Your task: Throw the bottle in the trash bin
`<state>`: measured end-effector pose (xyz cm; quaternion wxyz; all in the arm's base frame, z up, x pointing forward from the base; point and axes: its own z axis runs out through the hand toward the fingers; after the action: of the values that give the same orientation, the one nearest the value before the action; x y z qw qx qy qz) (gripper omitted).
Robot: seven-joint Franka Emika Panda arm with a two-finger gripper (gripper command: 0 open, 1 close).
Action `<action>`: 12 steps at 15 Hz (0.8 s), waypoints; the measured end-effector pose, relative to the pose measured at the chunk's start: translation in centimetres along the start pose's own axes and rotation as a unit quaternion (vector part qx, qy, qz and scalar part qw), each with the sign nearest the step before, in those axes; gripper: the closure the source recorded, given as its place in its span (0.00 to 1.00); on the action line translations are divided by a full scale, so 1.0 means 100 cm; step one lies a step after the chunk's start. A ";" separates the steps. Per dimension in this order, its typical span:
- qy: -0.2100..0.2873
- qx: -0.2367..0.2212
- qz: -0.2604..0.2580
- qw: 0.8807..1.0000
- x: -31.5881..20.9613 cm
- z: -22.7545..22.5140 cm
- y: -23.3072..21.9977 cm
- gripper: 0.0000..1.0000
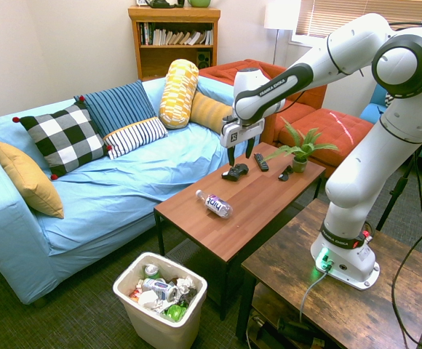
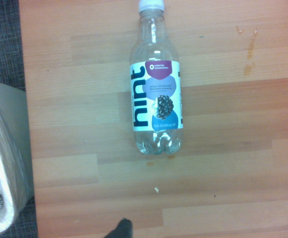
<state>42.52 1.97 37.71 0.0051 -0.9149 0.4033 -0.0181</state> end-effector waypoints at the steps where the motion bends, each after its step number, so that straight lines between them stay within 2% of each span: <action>1: 0.000 0.000 0.000 1.000 0.001 0.000 -0.001 0.00; 4: 0.009 0.010 0.016 1.000 0.000 0.015 -0.009 0.00; 12: 0.004 0.000 0.048 0.999 0.015 0.134 -0.036 0.00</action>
<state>46.74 3.21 24.46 0.0043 -0.8943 0.4470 -0.0215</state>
